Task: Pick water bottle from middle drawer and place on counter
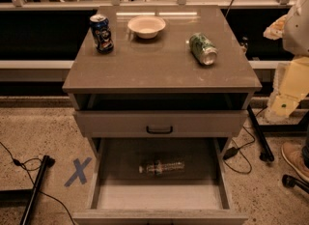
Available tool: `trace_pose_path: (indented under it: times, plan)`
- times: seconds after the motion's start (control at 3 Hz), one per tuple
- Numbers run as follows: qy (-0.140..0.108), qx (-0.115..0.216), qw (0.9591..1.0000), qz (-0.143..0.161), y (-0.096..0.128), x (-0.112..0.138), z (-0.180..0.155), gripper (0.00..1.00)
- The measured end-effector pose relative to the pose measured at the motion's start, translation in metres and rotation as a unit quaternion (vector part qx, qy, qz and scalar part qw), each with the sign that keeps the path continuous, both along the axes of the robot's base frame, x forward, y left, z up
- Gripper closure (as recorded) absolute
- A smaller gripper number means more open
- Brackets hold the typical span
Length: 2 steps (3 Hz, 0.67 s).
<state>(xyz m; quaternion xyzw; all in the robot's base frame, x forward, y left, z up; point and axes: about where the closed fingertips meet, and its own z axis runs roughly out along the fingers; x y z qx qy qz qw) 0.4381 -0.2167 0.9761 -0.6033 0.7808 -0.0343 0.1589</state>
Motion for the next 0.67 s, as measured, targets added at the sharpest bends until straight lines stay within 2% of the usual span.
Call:
trace_pose_path:
  times: [0.33, 0.67]
  plan:
    - [0.000, 0.000, 1.0000, 0.000, 0.000, 0.000, 0.000, 0.00]
    - [-0.012, 0.001, 0.9999, -0.003, 0.005, 0.002, -0.023, 0.00]
